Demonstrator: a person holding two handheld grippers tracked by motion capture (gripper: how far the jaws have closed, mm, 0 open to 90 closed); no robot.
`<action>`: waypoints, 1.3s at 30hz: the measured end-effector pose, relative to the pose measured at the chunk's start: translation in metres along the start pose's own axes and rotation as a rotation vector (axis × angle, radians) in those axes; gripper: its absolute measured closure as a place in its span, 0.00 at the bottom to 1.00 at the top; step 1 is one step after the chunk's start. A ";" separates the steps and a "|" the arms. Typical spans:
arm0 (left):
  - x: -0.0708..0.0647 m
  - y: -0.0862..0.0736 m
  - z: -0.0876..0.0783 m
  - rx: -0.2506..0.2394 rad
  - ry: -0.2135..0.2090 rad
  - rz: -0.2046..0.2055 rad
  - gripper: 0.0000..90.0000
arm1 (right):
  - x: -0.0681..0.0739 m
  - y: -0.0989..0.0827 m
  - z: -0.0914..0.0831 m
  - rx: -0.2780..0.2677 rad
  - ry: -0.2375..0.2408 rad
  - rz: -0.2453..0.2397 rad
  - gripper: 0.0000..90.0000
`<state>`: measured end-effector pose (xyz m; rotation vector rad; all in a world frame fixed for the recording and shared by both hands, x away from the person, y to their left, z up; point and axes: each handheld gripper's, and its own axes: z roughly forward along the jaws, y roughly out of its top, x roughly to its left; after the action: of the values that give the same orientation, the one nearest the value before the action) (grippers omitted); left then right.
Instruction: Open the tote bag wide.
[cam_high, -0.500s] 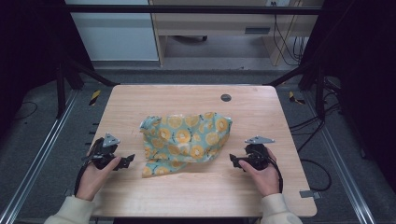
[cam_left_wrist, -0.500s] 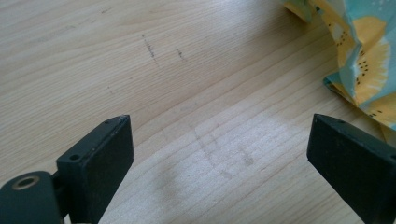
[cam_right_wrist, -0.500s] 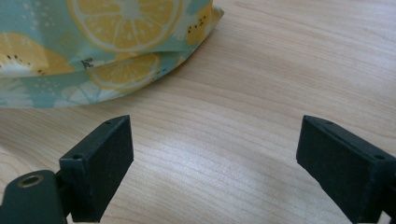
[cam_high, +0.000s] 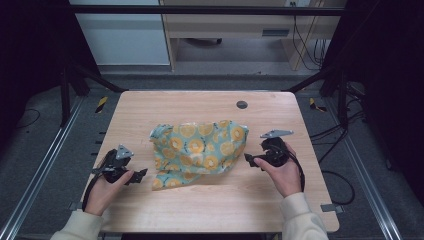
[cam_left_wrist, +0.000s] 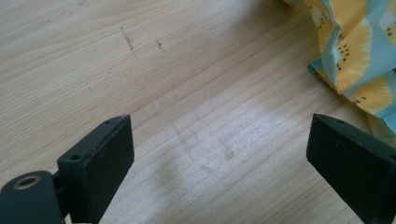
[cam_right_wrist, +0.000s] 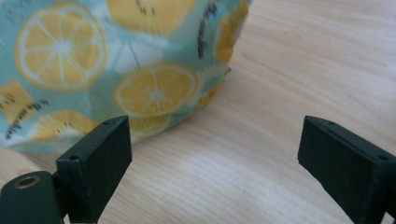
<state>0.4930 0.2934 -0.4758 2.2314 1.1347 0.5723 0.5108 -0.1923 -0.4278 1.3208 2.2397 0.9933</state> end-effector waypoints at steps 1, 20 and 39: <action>0.001 0.000 -0.001 0.002 0.009 0.001 0.08 | 0.001 0.005 -0.001 0.006 0.002 -0.011 0.11; 0.004 0.000 -0.002 0.034 0.009 -0.023 0.09 | 0.014 0.093 0.000 -0.034 0.064 -0.155 0.18; 0.001 0.002 -0.001 0.042 0.000 -0.010 0.09 | 0.027 0.101 0.035 0.009 0.186 -0.152 0.88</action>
<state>0.4944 0.2932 -0.4736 2.2595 1.1677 0.5490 0.5804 -0.1234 -0.3775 1.0819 2.4421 1.0906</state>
